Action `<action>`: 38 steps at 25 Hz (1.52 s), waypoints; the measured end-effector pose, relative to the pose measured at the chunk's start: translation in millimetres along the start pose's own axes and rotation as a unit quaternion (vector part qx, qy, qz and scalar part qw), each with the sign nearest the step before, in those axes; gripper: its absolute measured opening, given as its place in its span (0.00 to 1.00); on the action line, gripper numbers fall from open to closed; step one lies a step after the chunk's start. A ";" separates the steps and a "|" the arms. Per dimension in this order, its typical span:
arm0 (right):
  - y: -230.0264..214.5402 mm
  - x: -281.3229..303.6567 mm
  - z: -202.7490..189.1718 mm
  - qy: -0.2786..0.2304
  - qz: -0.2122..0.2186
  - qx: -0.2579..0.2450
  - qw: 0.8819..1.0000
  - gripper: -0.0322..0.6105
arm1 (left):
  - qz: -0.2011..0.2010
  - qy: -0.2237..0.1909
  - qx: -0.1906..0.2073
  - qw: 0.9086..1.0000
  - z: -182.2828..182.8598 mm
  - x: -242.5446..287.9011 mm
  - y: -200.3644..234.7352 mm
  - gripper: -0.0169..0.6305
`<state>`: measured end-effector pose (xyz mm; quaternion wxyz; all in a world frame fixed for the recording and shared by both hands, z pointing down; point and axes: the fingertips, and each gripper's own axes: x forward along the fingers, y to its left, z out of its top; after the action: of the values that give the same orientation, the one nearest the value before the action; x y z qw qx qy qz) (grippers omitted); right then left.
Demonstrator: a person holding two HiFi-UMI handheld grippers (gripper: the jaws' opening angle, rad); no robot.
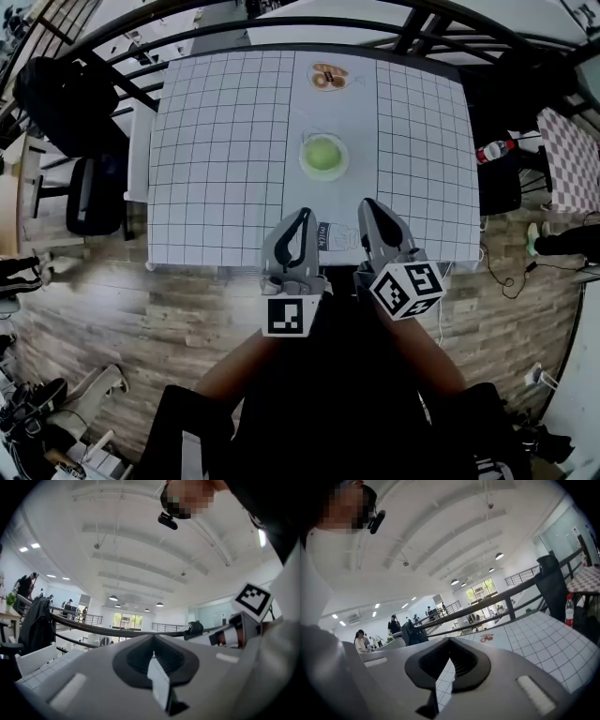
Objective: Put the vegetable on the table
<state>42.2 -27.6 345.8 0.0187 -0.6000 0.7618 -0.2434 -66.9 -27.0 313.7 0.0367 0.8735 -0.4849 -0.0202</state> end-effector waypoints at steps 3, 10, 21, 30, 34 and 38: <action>2.5 -10.8 7.9 -0.014 -0.025 -0.029 0.999 0.05 | -0.015 0.008 -0.002 1.000 -2.0 -3.6 -4.2 0.04; 17.6 -39.4 14.9 -0.031 -0.026 -0.082 0.996 0.05 | -0.029 -0.019 -0.003 0.999 19.7 -10.8 -19.8 0.04; -3.4 -78.1 32.7 -0.069 -0.057 -0.136 0.987 0.05 | -0.033 -0.015 0.024 0.999 20.8 -8.4 -58.5 0.04; 2.7 -89.2 34.3 -0.092 -0.055 -0.138 0.985 0.05 | -0.047 -0.023 0.019 0.998 23.7 -9.6 -68.5 0.04; 8.0 -95.7 30.7 -0.103 -0.061 -0.137 0.983 0.05 | -0.050 -0.021 0.025 0.998 22.4 -16.5 -67.0 0.04; 14.8 -98.7 30.9 -0.107 -0.057 -0.148 0.982 0.05 | -0.052 -0.018 0.023 0.998 22.4 -22.4 -64.2 0.04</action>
<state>66.3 55.2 286.8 -0.0032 -0.6609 0.7478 -0.0631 -26.0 24.8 285.9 0.0069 0.8978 -0.4395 -0.0269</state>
